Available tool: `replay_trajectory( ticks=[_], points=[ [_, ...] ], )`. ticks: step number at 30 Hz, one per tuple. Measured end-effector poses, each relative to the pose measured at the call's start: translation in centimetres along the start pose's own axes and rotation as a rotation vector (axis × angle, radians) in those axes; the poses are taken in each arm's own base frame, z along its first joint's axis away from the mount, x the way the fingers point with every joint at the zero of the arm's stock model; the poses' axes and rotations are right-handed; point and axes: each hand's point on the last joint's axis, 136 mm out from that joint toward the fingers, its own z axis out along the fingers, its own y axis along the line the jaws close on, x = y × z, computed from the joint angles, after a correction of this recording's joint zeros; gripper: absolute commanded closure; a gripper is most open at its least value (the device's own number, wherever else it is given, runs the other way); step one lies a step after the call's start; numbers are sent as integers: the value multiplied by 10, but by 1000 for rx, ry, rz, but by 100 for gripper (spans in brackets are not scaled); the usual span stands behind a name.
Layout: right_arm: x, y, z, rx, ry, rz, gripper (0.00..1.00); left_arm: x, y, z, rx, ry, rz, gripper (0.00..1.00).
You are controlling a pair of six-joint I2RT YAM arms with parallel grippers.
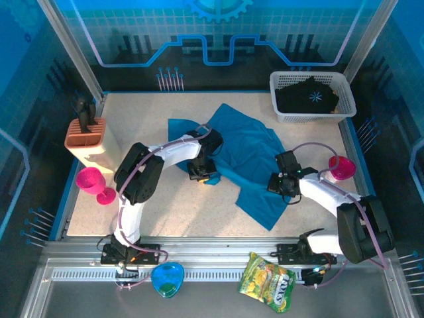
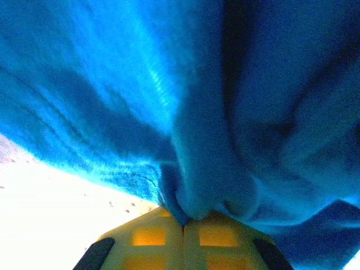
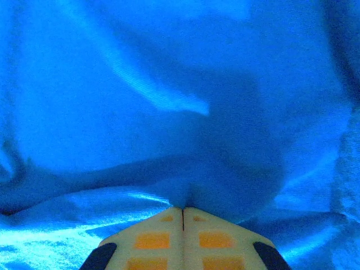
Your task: Fold and stack the t-shirts
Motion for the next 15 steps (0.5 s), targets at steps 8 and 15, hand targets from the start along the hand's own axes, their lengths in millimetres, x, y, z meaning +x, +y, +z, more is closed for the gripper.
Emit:
replay_trajectory(
  ticks=[8, 15],
  points=[
    [-8, -24, 2, 7, 8, 119, 100, -18, 31, -51, -46, -132, 56, 100],
    [-12, -36, 0, 25, 2, 158, 100, -19, 86, -98, -66, -189, 21, 100]
  ],
)
